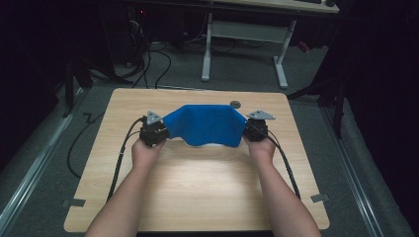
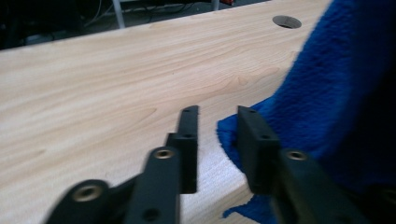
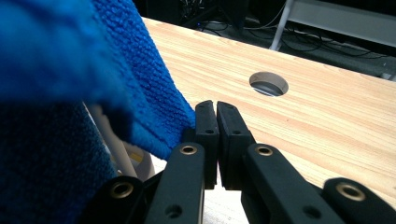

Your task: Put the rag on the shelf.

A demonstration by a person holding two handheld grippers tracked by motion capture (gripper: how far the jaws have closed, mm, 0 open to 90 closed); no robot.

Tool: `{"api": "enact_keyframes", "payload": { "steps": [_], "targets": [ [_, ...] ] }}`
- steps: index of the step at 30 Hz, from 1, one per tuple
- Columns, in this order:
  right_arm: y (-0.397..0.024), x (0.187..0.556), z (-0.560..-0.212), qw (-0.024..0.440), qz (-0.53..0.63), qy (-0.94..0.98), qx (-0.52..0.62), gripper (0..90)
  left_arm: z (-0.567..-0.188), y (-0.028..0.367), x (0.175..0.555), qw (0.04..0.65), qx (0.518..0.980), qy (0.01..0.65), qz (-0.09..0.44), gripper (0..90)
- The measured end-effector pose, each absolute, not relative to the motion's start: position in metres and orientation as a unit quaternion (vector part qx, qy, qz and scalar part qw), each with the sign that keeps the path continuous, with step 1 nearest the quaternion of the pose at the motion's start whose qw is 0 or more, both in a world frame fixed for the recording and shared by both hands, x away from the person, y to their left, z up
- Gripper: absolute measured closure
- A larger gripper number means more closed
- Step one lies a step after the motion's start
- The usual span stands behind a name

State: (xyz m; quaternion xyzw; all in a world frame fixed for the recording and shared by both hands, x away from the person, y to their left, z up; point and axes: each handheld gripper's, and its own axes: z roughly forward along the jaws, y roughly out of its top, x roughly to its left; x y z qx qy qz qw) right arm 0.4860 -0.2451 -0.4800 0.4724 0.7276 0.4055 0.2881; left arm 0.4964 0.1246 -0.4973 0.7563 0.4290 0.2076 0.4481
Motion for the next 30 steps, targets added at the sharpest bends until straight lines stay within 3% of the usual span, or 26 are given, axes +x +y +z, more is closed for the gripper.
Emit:
{"api": "enact_keyframes", "payload": {
  "steps": [6,12,19,21,30],
  "targets": [
    [-0.245,0.484,-0.481,0.289,0.403,0.728,0.473,88.2,-0.500,0.136,0.489,0.458,0.741,0.447,0.203,53.9],
    [-0.247,0.482,-0.482,0.293,0.397,0.732,0.470,88.1,-0.503,0.144,0.479,0.448,0.746,0.445,0.211,49.4],
    [-0.257,0.477,-0.487,0.295,0.392,0.727,0.481,83.9,-0.510,0.156,0.474,0.449,0.736,0.463,0.204,47.3],
    [-0.261,0.475,-0.486,0.294,0.391,0.724,0.487,76.2,-0.512,0.158,0.473,0.449,0.736,0.464,0.203,47.2],
    [-0.275,0.471,-0.485,0.306,0.398,0.706,0.499,71.8,-0.508,0.155,0.469,0.451,0.738,0.455,0.211,47.6]
  ]
}}
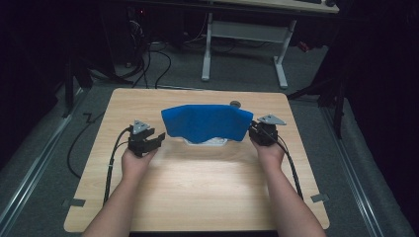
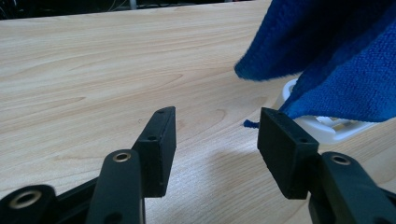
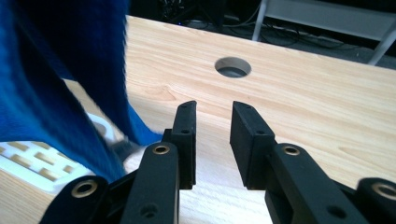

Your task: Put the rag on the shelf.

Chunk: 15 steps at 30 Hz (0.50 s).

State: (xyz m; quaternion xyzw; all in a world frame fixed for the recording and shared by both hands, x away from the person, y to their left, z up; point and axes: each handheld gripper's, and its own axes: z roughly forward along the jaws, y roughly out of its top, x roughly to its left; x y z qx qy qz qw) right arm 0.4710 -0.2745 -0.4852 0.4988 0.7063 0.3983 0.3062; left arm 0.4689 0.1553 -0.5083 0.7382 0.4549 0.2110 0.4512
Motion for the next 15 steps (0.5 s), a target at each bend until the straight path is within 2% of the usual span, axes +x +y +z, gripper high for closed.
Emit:
{"api": "enact_keyframes", "payload": {
  "steps": [8,15],
  "targets": [
    [-0.284,0.463,-0.482,0.309,0.387,0.710,0.501,67.8,-0.510,0.155,0.463,0.439,0.746,0.455,0.211,47.9],
    [-0.296,0.442,-0.479,0.315,0.394,0.709,0.493,60.4,-0.509,0.161,0.444,0.421,0.759,0.445,0.219,47.7]
  ]
}}
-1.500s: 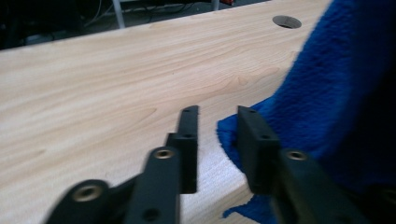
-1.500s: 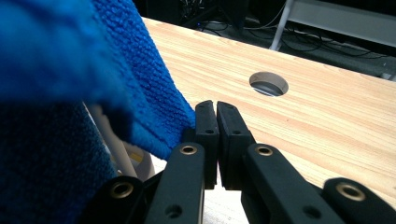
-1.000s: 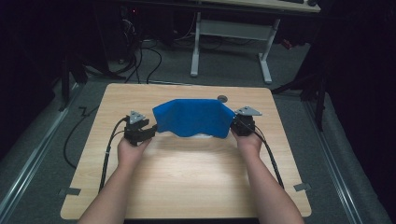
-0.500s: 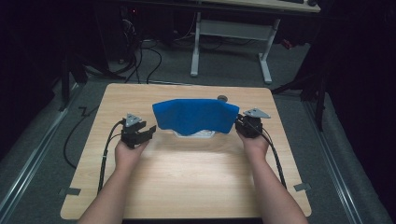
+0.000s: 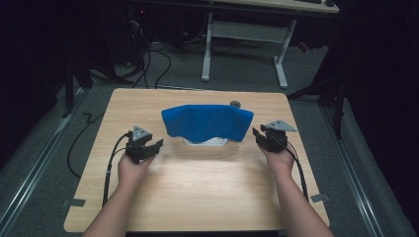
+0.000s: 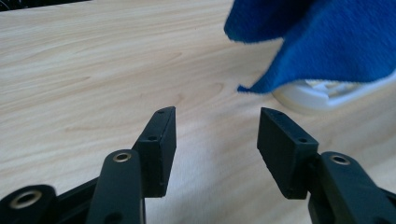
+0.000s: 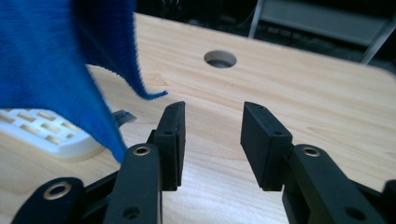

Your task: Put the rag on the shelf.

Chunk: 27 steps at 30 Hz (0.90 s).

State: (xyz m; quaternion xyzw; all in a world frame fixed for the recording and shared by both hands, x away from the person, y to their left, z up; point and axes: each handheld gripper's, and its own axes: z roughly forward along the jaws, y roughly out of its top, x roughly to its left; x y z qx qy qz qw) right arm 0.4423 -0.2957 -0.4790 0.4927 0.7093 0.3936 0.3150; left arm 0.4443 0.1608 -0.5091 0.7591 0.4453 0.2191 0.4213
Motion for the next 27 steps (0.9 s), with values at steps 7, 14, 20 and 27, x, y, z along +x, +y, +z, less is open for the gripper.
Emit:
{"api": "enact_keyframes", "payload": {
  "steps": [7,14,20,27],
  "targets": [
    [-0.300,0.390,-0.475,0.325,0.387,0.727,0.465,45.9,-0.512,0.170,0.394,0.419,0.769,0.429,0.222,44.6],
    [-0.280,0.341,-0.480,0.333,0.395,0.740,0.430,41.1,-0.516,0.160,0.342,0.434,0.769,0.431,0.187,42.3],
    [-0.246,0.300,-0.496,0.296,0.421,0.752,0.412,36.3,-0.523,0.107,0.307,0.436,0.805,0.370,0.157,41.1],
    [-0.207,0.290,-0.518,0.268,0.404,0.799,0.357,37.3,-0.528,0.076,0.300,0.417,0.841,0.304,0.159,39.3]
  ]
}}
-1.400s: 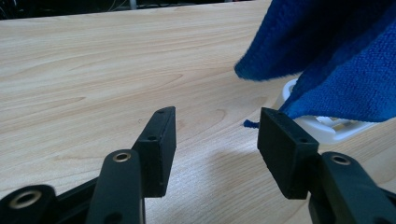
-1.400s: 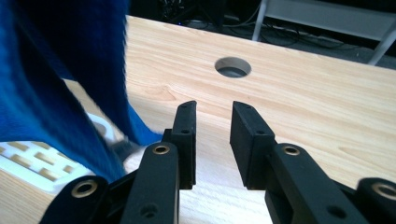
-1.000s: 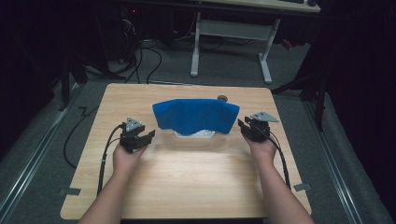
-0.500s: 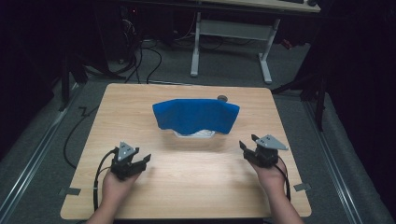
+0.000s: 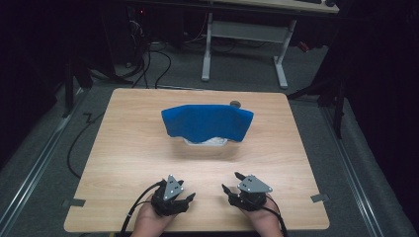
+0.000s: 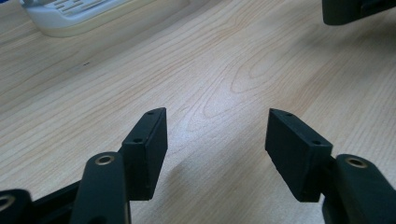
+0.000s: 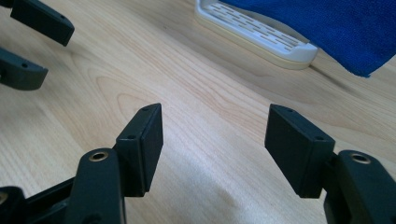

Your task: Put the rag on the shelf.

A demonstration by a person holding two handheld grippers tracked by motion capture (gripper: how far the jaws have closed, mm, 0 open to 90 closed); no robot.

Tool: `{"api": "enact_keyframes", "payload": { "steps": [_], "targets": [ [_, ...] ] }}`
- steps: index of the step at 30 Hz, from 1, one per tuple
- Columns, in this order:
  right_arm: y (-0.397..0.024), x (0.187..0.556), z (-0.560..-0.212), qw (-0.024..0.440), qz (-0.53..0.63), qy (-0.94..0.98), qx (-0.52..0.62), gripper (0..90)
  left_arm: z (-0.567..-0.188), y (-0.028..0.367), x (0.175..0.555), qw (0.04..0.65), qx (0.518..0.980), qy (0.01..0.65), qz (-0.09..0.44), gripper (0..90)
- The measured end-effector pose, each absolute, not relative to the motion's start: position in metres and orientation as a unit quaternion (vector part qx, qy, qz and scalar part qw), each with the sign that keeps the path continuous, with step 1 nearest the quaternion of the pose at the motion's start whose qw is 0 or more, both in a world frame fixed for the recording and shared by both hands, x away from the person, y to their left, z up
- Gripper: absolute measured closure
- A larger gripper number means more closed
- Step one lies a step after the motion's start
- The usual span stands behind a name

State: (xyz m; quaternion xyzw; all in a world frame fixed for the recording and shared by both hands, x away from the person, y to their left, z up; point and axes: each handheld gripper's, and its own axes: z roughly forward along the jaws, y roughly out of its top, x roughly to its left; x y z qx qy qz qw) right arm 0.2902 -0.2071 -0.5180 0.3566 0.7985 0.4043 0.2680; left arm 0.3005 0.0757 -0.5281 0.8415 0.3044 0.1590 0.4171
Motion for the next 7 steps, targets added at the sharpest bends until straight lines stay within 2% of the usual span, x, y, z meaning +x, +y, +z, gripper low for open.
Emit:
{"api": "enact_keyframes", "payload": {
  "steps": [7],
  "targets": [
    [-0.211,0.292,-0.520,0.264,0.403,0.797,0.363,37.2,-0.528,0.089,0.307,0.431,0.826,0.333,0.144,39.5]
  ]
}}
